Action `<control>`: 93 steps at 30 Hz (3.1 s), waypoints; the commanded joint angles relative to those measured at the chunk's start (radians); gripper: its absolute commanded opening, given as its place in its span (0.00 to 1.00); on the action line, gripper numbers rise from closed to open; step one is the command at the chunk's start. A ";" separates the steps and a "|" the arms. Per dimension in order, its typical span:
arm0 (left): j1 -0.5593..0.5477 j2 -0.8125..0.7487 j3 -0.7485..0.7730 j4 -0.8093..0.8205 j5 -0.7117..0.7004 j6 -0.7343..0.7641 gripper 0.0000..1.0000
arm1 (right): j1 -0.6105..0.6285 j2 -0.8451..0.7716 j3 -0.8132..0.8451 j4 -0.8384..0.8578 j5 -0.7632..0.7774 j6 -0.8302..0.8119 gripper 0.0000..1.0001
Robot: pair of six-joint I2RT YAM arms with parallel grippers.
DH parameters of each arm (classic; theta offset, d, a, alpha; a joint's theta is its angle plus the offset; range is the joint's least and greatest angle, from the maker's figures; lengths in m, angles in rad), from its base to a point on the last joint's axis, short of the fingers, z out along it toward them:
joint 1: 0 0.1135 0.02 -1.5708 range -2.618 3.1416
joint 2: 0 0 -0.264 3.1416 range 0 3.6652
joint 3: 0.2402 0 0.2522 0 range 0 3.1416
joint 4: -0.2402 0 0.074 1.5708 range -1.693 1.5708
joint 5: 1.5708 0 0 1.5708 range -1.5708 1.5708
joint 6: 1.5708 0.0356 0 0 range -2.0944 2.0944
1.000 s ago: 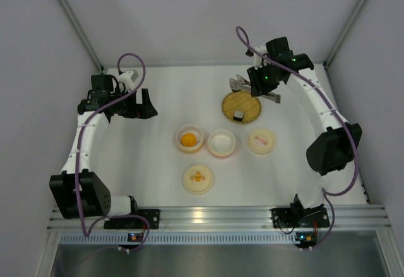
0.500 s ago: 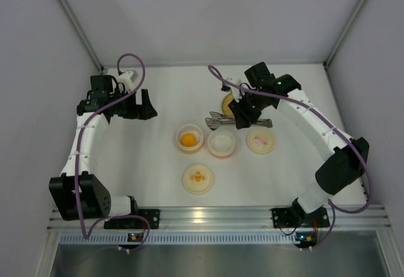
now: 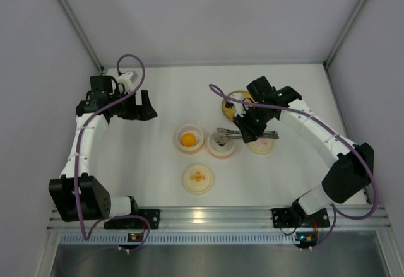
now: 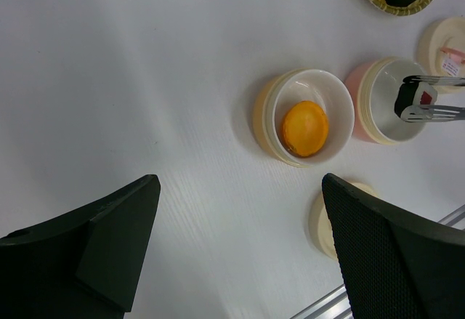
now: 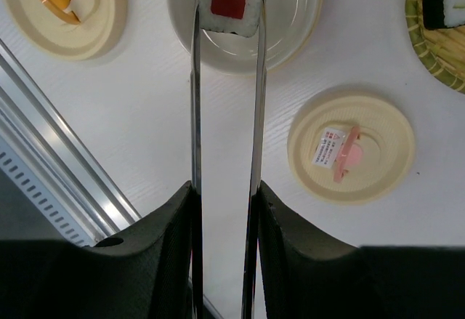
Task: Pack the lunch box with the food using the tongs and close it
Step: Place the fake food in the packing box, then pick up the fake food from the plate.
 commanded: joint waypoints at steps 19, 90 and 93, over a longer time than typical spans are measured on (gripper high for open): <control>0.002 -0.023 0.034 0.011 0.005 0.020 0.98 | 0.024 0.008 -0.075 0.096 0.048 -0.031 0.22; 0.003 0.036 0.081 0.019 0.051 0.069 0.98 | -0.416 0.224 0.160 0.031 -0.131 -0.308 0.48; 0.000 0.040 0.078 0.023 0.057 0.066 0.99 | -0.421 0.240 0.169 0.037 -0.130 -0.313 0.48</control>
